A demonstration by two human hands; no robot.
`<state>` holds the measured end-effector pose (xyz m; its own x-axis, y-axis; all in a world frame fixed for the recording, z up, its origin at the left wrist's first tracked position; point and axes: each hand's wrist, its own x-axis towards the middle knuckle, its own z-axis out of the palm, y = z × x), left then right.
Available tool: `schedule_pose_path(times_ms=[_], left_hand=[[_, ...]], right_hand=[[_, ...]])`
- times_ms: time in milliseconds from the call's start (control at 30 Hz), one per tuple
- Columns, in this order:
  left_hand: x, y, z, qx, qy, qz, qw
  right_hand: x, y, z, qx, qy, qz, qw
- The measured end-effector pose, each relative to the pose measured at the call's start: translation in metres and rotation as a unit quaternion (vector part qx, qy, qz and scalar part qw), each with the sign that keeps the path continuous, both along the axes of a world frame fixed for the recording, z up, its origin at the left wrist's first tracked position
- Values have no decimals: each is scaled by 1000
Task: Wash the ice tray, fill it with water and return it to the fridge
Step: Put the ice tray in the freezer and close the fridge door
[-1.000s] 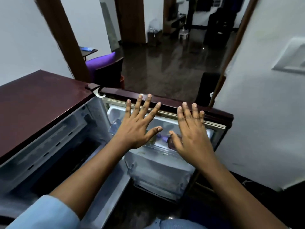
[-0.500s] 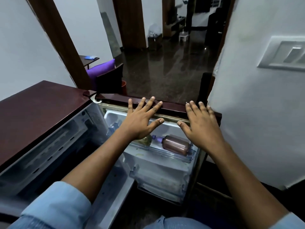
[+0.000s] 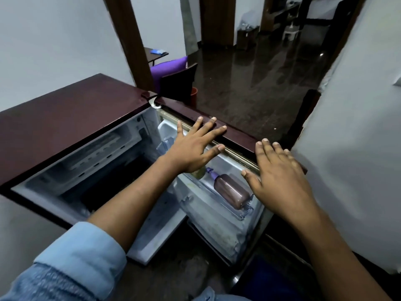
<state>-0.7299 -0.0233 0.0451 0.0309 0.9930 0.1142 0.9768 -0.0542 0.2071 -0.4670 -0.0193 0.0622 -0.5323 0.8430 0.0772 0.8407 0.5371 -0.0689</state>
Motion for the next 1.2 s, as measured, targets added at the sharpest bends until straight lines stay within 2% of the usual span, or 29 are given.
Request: schedule_pose_path(times_ms=[367,833,1200], left_hand=[[-33,-39,30,-90,-42,-4,995],[-84,-110,49,-147,11,23,989],[-139,-159,52,-156,34,66,985]], right_hand=[[-17,-76,23,-74,-23,90,993],[-86,-142,35,-164,-81,213,960],[-160,-177,32,-157,-23,332,930]])
